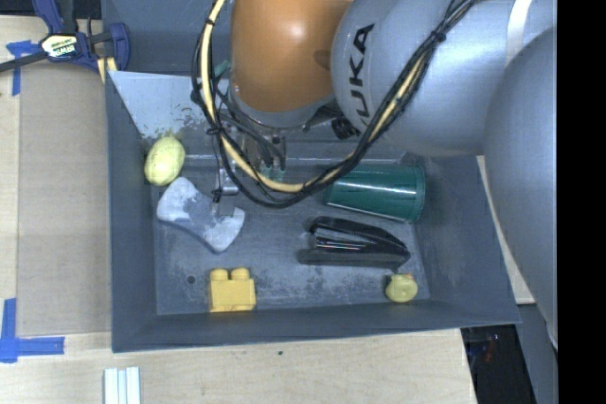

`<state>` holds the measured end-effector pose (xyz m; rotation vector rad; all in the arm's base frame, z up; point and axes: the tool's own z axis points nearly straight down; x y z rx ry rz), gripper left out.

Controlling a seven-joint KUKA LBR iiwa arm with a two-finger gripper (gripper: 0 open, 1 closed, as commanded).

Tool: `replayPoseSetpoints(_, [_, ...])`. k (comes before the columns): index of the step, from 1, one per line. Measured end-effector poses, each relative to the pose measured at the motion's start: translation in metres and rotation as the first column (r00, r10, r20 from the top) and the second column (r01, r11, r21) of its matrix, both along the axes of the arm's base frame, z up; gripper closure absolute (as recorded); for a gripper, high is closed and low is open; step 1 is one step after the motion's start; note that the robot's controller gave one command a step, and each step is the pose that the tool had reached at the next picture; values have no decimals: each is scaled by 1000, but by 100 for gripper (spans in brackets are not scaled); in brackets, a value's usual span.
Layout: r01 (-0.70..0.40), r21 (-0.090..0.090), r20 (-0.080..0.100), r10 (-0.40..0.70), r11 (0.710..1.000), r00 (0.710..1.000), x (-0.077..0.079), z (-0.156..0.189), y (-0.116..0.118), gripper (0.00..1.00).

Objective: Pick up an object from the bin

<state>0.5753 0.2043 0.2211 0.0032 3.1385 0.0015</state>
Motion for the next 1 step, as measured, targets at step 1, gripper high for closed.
replayPoseSetpoints(1, [0,0,0,0,1000,1000,0,0,0,0])
